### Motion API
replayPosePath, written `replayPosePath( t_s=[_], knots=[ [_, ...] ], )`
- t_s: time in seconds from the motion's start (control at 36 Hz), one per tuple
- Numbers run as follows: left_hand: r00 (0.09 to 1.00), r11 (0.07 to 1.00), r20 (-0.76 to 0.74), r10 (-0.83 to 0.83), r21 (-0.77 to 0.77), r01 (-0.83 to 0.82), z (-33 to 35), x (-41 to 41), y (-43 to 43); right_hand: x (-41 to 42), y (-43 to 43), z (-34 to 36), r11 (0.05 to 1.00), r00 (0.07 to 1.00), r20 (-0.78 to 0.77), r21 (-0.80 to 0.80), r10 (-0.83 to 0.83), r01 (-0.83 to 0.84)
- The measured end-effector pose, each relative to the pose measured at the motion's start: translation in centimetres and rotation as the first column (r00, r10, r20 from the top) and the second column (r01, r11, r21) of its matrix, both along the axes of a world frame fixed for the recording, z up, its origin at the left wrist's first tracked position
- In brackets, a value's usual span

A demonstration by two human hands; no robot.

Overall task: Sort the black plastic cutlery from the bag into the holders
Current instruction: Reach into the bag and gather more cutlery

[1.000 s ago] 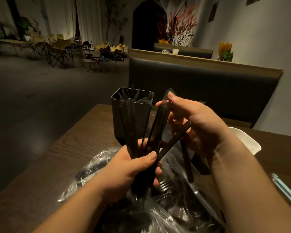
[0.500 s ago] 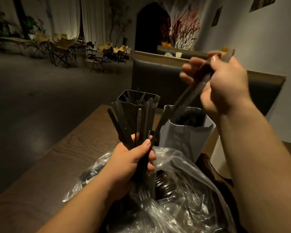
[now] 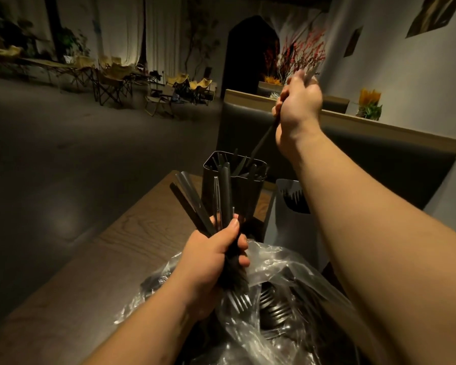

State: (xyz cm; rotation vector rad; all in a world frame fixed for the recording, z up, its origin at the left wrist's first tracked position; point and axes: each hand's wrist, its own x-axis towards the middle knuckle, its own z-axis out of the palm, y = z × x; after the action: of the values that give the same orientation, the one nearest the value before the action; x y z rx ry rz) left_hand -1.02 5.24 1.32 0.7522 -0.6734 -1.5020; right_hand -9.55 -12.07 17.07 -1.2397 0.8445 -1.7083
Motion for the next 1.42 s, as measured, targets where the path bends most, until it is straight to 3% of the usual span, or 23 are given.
replayPosePath(
  t_s=[0.17,0.33,0.39,0.44,0.53,0.72,0.81,0.86,0.94,0.97,1.0,1.03,1.06,1.14,1.19,1.25,1.36,1.42],
  knots=[
    [0.999,1.000,-0.046,0.024,0.009,-0.024,-0.2,0.3,-0.2,0.9,0.1,-2.6,0.990,0.986,-0.097,0.063,0.135,-0.129],
    [0.999,1.000,-0.046,0.019,-0.001,-0.019,-0.2,0.4,-0.3,1.3,0.7,-5.0,0.949,0.872,-0.390,0.227,0.296,-0.220],
    [0.999,1.000,-0.038,0.022,-0.006,-0.022,-0.2,0.4,-0.3,1.2,0.6,-5.1,0.965,0.783,-0.568,0.212,0.252,-0.157],
    [0.999,1.000,-0.035,0.020,-0.009,-0.020,-0.2,0.4,-0.2,1.3,0.4,-5.1,0.989,0.632,-0.762,0.123,0.144,-0.077],
    [0.999,1.000,-0.033,0.027,-0.005,-0.027,-0.1,0.4,-0.2,1.6,0.3,-5.0,1.000,0.468,-0.883,-0.018,-0.015,-0.002],
    [0.999,0.999,-0.021,0.038,-0.014,-0.038,-0.2,0.4,-0.2,1.6,1.0,-6.0,0.987,0.441,-0.888,-0.157,-0.129,-0.026],
    [0.999,0.999,-0.030,0.029,-0.013,-0.029,-0.1,0.3,-0.1,1.6,0.9,-6.6,0.964,0.376,-0.896,-0.264,-0.235,-0.027],
    [0.999,1.000,-0.031,0.013,-0.018,-0.013,0.0,0.3,0.0,1.6,0.8,-6.8,0.955,0.253,-0.928,-0.294,-0.273,-0.048],
    [0.999,0.999,-0.040,-0.010,-0.031,0.009,0.0,0.4,0.1,1.7,0.8,-6.5,0.937,-0.160,-0.925,-0.330,-0.346,-0.119],
    [0.999,0.999,-0.041,-0.016,-0.037,0.014,0.1,0.4,0.1,1.8,0.8,-6.3,0.937,-0.260,-0.901,-0.322,-0.348,-0.138],
    [0.999,0.999,-0.043,-0.021,-0.041,0.019,0.1,0.4,0.1,1.7,0.8,-5.9,0.943,-0.301,-0.895,-0.298,-0.329,-0.146],
    [0.999,0.999,-0.047,-0.026,-0.043,0.024,0.1,0.4,0.2,1.4,0.8,-5.4,0.954,-0.281,-0.914,-0.261,-0.293,-0.146],
    [0.998,0.999,-0.052,-0.030,-0.042,0.028,0.1,0.4,0.2,1.0,1.1,-4.8,0.967,-0.172,-0.956,-0.214,-0.237,-0.141],
    [0.999,0.998,-0.024,-0.041,-0.039,0.040,0.1,0.3,0.2,-0.6,3.3,-2.5,0.972,0.317,-0.941,-0.175,-0.118,-0.159],
    [0.998,0.997,0.027,-0.049,-0.053,0.051,0.0,0.3,0.3,-1.9,5.8,-1.2,0.962,0.480,-0.869,-0.219,-0.117,-0.163],
    [0.992,0.995,0.111,-0.054,-0.074,0.063,0.0,0.3,0.4,-3.0,8.7,-0.7,0.945,0.495,-0.863,-0.237,-0.099,-0.224],
    [0.955,0.991,0.292,-0.058,-0.098,0.090,-0.3,-0.1,0.7,-4.1,11.9,-2.2,0.937,0.183,-0.963,-0.239,-0.196,-0.255],
    [0.943,0.990,0.326,-0.069,-0.096,0.106,-0.3,-0.4,0.8,-4.2,12.5,-3.3,0.941,0.111,-0.963,-0.264,-0.246,-0.209]
  ],
)
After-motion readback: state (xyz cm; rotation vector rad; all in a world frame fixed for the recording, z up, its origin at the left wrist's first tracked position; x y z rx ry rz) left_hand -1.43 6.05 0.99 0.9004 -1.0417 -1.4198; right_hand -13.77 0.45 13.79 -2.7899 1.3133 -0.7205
